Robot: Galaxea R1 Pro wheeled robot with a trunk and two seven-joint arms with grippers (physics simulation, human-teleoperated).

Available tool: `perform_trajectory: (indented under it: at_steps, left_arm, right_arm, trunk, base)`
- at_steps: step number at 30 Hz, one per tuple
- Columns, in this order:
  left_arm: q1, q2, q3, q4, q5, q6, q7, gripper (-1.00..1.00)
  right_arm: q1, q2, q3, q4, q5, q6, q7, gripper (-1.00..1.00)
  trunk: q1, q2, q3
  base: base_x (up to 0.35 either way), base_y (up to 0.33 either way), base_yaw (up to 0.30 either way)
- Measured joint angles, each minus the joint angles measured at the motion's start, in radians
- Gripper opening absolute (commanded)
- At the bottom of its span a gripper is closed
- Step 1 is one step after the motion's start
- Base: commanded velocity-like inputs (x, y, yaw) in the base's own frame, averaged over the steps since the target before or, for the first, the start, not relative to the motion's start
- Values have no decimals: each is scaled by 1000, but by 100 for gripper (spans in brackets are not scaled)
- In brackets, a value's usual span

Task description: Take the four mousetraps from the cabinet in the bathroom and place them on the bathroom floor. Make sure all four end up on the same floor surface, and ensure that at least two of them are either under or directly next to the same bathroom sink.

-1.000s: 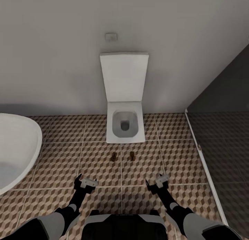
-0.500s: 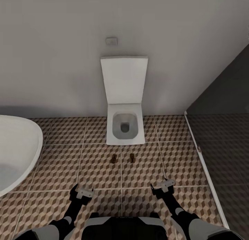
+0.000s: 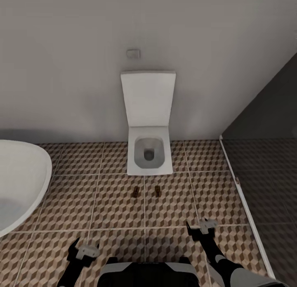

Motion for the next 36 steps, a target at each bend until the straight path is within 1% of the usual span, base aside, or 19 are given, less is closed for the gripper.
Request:
perform_trajectory:
  at_steps: [2, 6, 11, 13, 14, 16, 18, 19, 20, 21, 22, 27, 36]
  left_arm:
    - [16, 8, 0, 0, 1, -15, 0, 100]
    - [43, 17, 0, 0, 1, -31, 1, 100]
    - [67, 23, 0, 0, 1, -62, 3, 100]
    - [84, 26, 0, 0, 9, -80, 5, 100]
    - [91, 26, 0, 0, 22, -85, 5, 100]
    - [103, 26, 0, 0, 65, -90, 6, 100]
    - [107, 26, 0, 0, 90, -91, 5, 100]
    - [109, 26, 0, 0, 113, -92, 5, 100]
    - [110, 26, 0, 0, 123, -93, 5, 100]
    - [113, 25, 0, 0, 144, -93, 5, 100]
    - [114, 25, 0, 0, 151, -93, 4, 100]
    - [121, 22, -1, 0, 173, -94, 3, 100]
    - [136, 18, -1, 0, 180, -95, 3, 100]
  right_arm:
    - [15, -1, 0, 0, -5, -22, 0, 100]
    - [38, -2, 0, 0, -8, -50, 0, 100]
    - [59, -2, 0, 0, -9, -62, 0, 100]
    - [72, -2, 0, 0, -10, -68, 0, 100]
    - [79, -2, 0, 0, -10, -72, 0, 100]
    - [95, -2, 0, 0, -10, -84, 0, 100]
    - [102, -2, 0, 0, -10, -91, 0, 100]
    - [108, -2, 0, 0, -10, -96, 0, 100]
    - [110, -2, 0, 0, -10, -98, 0, 100]
    - [118, -2, 0, 0, -10, -101, 0, 100]
    - [121, -2, 0, 0, -10, -102, 0, 100]
    - [131, -2, 0, 0, -10, -105, -1, 100]
    - [134, -1, 0, 0, -10, -106, -1, 100]
  trunk:
    - [0, 0, 2]
    - [0, 0, 5]
    - [0, 0, 9]
    - [0, 0, 10]
    - [0, 0, 11]
    - [0, 0, 13]
    - [0, 0, 16]
    - [0, 0, 17]
    - [0, 0, 18]
    - [0, 0, 20]
    - [0, 0, 21]
    - [0, 0, 29]
    - [0, 0, 44]
  base:
    - [0, 0, 0]
    - [0, 0, 0]
    - [0, 0, 0]
    - [0, 0, 0]
    - [0, 0, 0]
    - [0, 0, 0]
    - [0, 0, 0]
    - [0, 0, 0]
    - [0, 0, 0]
    - [0, 0, 0]
    - [0, 0, 0]
    - [0, 0, 0]
    - [0, 0, 0]
